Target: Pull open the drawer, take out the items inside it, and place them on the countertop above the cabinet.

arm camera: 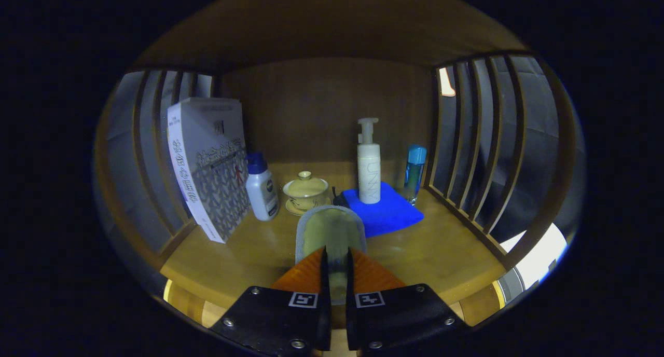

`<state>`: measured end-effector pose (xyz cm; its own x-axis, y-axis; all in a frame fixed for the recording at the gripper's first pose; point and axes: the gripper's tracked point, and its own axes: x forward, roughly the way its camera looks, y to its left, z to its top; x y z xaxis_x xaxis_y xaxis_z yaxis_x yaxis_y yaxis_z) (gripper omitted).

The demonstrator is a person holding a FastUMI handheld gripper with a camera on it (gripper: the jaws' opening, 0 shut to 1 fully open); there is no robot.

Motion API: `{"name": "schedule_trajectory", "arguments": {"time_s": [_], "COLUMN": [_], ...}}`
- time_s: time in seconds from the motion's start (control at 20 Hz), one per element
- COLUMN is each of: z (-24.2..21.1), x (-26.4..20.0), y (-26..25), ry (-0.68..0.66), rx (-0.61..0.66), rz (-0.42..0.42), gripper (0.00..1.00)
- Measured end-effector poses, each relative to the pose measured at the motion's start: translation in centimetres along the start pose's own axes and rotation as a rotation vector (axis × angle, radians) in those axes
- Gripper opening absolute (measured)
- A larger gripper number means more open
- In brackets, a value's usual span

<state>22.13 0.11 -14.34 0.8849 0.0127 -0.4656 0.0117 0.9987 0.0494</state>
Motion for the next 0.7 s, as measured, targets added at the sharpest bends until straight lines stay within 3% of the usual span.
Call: {"name": "schedule_trajectory", "arguments": {"time_s": [0.3,0.5,0.7], "z": [-1.3,-1.4,-0.9], "x": [1.5,1.6,-0.7], "y": [0.9,1.1,1.6], "ry": [0.052,0.028,-0.056], "rx": [0.015,0.007,0.037], "rz": [0.053,0.053,0.074], "gripper": [0.23,0.40,0.85]}}
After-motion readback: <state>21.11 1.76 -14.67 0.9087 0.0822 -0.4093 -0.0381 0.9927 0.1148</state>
